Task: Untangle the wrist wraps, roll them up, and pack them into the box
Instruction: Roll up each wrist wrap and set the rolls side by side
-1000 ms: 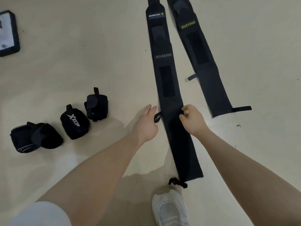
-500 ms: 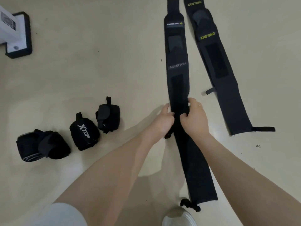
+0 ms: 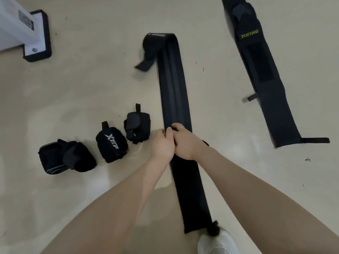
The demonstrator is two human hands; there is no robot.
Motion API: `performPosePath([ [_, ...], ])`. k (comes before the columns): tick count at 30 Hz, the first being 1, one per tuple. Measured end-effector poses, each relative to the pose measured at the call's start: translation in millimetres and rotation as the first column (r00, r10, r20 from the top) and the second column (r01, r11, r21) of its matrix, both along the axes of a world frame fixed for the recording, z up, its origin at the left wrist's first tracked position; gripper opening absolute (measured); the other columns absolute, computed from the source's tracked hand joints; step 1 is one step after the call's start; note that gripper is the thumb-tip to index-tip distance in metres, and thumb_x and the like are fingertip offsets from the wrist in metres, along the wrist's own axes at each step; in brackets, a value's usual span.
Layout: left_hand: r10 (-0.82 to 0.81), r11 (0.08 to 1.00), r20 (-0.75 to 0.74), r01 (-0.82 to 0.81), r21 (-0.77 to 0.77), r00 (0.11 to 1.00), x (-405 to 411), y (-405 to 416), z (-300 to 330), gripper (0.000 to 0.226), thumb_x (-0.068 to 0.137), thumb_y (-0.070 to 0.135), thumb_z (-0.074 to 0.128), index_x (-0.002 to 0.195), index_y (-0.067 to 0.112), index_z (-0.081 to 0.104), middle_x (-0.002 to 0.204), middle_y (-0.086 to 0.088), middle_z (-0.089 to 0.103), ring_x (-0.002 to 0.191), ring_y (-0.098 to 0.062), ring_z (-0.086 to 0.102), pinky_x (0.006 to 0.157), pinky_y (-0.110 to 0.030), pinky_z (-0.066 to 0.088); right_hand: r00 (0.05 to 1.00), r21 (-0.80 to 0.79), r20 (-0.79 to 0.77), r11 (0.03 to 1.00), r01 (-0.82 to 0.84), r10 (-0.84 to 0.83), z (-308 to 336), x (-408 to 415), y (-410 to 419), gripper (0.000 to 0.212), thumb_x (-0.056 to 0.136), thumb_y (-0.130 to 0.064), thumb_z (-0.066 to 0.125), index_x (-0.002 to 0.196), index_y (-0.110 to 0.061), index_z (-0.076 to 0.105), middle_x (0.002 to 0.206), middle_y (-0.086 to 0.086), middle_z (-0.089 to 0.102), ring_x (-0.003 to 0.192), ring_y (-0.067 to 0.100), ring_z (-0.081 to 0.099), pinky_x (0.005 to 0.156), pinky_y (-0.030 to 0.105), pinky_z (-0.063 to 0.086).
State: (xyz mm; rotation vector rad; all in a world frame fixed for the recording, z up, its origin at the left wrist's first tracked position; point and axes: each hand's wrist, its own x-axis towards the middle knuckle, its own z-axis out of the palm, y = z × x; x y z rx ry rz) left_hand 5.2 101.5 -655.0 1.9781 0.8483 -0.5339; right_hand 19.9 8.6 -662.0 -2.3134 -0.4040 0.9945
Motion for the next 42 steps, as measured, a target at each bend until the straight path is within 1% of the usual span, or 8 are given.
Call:
performPosePath([
  [6,-0.043,0.999,-0.135,0.045,0.012,0.990,-31.7,-4.1,-1.3,0.049,0.097,0.022,0.042,0.143,0.007,0.032,0.132,-0.012,0.050,0.111,-0.028,0.054,0.085,-0.032,0.046,0.861,-0.152,0.041,0.849,0.507,-0.507,-5.4,-47.2,-67.4,0.027,0.095,-0.012,0.040,0.117,-0.007,0.057,0.119,0.008,0.058,0.104,0.025,0.057,0.080,0.024,0.040],
  [13,0.019,0.998,-0.344,-0.041,-0.055,0.939,-112.2,-11.2,6.2,0.007,0.095,0.014,0.043,0.094,0.007,0.042,0.076,-0.004,0.044,0.063,-0.015,0.040,0.060,-0.028,0.033,0.809,-0.372,-0.364,0.868,0.328,-0.461,-2.2,-136.1,-74.5,0.027,0.091,-0.023,0.047,0.067,-0.010,0.053,0.080,0.008,0.060,0.074,0.022,0.054,0.061,0.026,0.038],
  [17,0.041,0.968,-0.560,-0.172,-0.184,0.827,-142.2,-18.9,19.2,0.019,0.100,0.020,0.038,0.083,0.013,0.045,0.087,-0.010,0.052,0.066,-0.018,0.047,0.050,-0.023,0.034,0.696,-0.319,-0.499,0.857,0.406,-0.516,8.7,-159.5,-69.5,0.028,0.086,-0.017,0.062,0.060,-0.015,0.052,0.064,0.001,0.054,0.059,0.013,0.051,0.055,0.022,0.041],
  [22,0.105,0.895,-0.515,-0.307,-0.324,0.850,-132.6,-13.0,25.8,0.024,0.099,0.031,0.041,0.096,0.012,0.056,0.082,-0.004,0.057,0.070,-0.014,0.052,0.065,-0.025,0.042,0.335,-0.039,-0.618,0.453,0.891,-0.711,34.2,-137.7,-70.6,0.027,0.087,0.003,0.060,0.103,-0.011,0.043,0.085,0.014,0.058,0.062,0.021,0.060,0.047,0.024,0.049],
  [26,-0.042,0.895,-0.127,-0.019,-0.445,0.991,-95.3,2.6,65.7,0.029,0.101,0.035,0.035,0.095,0.024,0.061,0.107,-0.001,0.061,0.088,-0.017,0.056,0.080,-0.028,0.047,0.378,0.176,-0.684,0.361,0.916,-0.624,68.6,-103.0,-67.9,0.013,0.093,-0.003,0.052,0.086,-0.014,0.056,0.084,0.011,0.059,0.063,0.020,0.058,0.051,0.021,0.046],
  [32,-0.360,0.706,0.228,0.424,-0.567,0.904,-51.2,39.2,144.1,0.048,0.075,0.019,0.072,0.118,0.032,0.055,0.116,0.000,0.064,0.102,-0.013,0.064,0.089,-0.028,0.051,0.505,0.407,-0.739,0.300,0.862,-0.446,127.3,-62.8,-63.5,0.029,0.093,0.002,0.038,0.103,-0.005,0.064,0.092,0.010,0.067,0.079,0.020,0.066,0.070,0.025,0.055],
  [36,-0.180,0.875,0.352,0.313,-0.370,0.918,-28.8,43.4,166.5,0.021,0.089,0.014,0.063,0.099,0.028,0.052,0.098,-0.008,0.065,0.080,-0.013,0.067,0.075,-0.026,0.051,0.764,0.547,-0.465,0.532,0.646,-0.448,155.5,-54.1,-55.0,0.018,0.085,-0.008,0.061,0.099,-0.016,0.068,0.083,0.005,0.063,0.073,0.011,0.057,0.072,0.020,0.050],
  [42,-0.092,0.892,0.346,0.232,-0.389,0.934,-31.9,40.5,164.5,0.009,0.096,0.018,0.052,0.095,0.026,0.048,0.090,-0.002,0.066,0.065,-0.010,0.069,0.062,-0.018,0.050,0.718,0.570,-0.204,0.516,0.640,-0.665,171.6,-48.1,-34.3,0.023,0.086,-0.008,0.065,0.102,-0.025,0.061,0.096,0.004,0.061,0.075,0.005,0.056,0.066,0.018,0.049],
])
